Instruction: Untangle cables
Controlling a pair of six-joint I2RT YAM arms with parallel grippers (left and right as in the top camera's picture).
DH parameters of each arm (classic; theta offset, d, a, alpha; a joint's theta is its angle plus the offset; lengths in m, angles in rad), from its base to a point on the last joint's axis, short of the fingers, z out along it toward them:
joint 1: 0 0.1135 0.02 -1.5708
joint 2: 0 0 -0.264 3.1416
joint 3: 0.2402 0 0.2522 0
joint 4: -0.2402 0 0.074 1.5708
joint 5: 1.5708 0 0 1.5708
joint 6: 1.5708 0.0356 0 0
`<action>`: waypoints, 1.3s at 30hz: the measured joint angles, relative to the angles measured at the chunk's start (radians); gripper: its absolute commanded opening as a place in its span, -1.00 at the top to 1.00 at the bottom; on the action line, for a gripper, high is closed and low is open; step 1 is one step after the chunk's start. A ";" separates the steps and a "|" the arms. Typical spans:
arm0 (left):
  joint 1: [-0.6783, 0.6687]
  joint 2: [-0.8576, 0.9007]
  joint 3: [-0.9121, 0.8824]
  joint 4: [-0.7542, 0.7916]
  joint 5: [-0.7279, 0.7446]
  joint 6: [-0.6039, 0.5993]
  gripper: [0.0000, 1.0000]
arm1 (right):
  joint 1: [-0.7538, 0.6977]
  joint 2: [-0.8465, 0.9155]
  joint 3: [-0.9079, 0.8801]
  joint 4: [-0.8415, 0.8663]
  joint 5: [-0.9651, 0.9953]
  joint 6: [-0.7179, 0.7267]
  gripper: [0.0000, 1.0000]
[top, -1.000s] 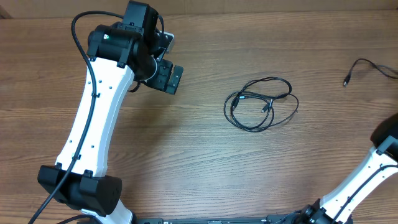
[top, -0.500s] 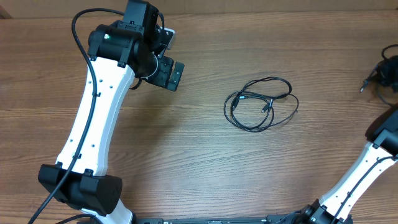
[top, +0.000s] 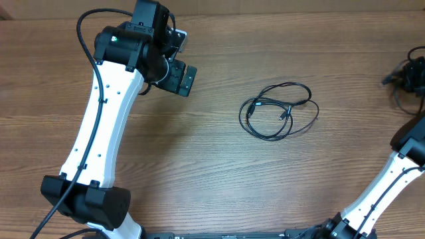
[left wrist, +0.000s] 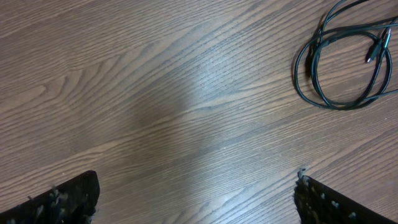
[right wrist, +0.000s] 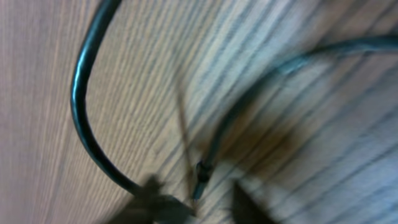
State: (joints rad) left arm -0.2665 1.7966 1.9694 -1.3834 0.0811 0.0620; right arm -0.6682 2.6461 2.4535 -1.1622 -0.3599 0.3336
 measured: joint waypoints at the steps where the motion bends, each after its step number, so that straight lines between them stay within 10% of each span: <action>1: 0.000 0.000 0.000 0.000 0.000 0.000 -1.00 | 0.000 0.000 0.000 0.003 -0.010 0.006 -1.00; 21: 0.000 0.000 0.000 0.000 0.000 0.000 -1.00 | 0.001 0.000 0.000 0.110 -0.045 0.014 -0.96; 39: 0.000 0.000 0.000 0.018 0.000 0.000 -1.00 | 0.077 0.000 0.001 -0.186 -0.189 0.215 -0.93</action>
State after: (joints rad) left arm -0.2665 1.7966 1.9694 -1.3651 0.0811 0.0620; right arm -0.5915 2.6461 2.4542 -1.3479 -0.5491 0.5484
